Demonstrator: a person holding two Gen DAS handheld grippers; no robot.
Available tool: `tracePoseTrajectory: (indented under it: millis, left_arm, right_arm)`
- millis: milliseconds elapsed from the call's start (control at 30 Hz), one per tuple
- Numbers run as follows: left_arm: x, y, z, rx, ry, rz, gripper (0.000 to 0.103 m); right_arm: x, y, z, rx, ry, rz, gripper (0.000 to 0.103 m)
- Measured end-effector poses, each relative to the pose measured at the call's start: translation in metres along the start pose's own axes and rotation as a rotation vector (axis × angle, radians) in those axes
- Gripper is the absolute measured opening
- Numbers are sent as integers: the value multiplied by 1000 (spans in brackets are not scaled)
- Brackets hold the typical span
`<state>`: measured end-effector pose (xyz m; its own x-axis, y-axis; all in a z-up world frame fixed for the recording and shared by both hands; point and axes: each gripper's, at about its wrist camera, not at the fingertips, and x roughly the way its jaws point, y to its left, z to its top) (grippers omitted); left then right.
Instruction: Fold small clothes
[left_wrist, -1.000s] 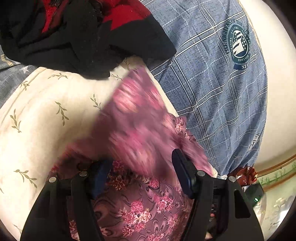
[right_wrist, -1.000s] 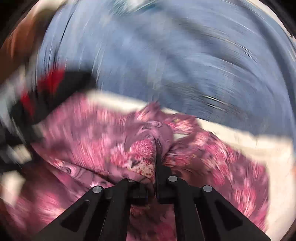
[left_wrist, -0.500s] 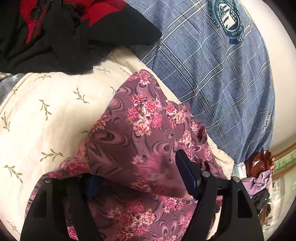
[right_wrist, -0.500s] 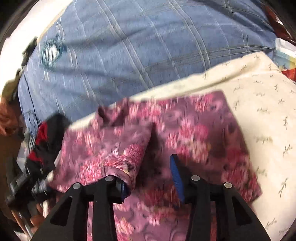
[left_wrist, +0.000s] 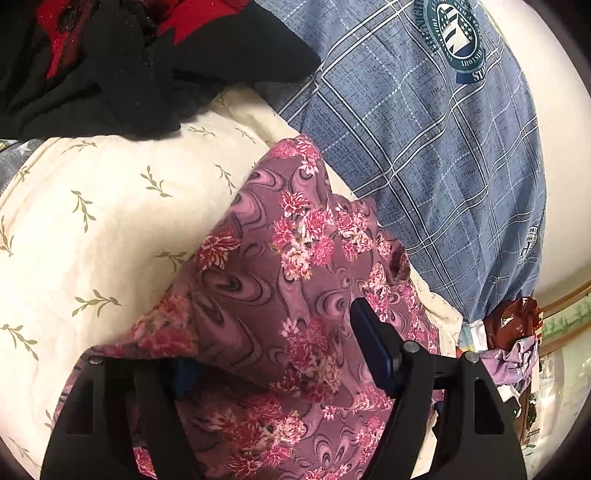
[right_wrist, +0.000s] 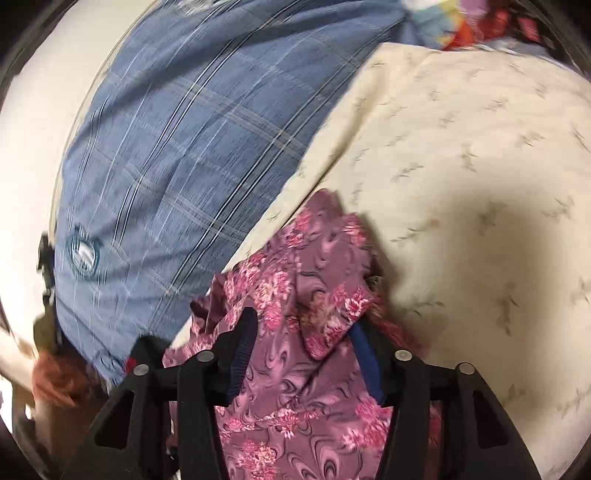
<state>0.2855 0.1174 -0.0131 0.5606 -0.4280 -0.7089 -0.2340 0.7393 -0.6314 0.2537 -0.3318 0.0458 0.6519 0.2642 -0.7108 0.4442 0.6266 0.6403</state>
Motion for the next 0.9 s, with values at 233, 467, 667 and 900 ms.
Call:
tracePoseTrajectory:
  millis: [233,467,667,900]
  left_arm:
    - [-13,9,8,-38,-67,47,35]
    - [-10,15,6,-13,17,95,25]
    - [-83,6,-6,-72,25,-79,47]
    - [-49,-44,31,181,50,86,73]
  right_arm:
    - [-4,21,9,-131,-71,28,6]
    - [20,-10,-4,-141,55,-100,6]
    - [-40,-9,4,-154,-21,-77,23]
    - [-44,-10,6,-162,-31,76,33]
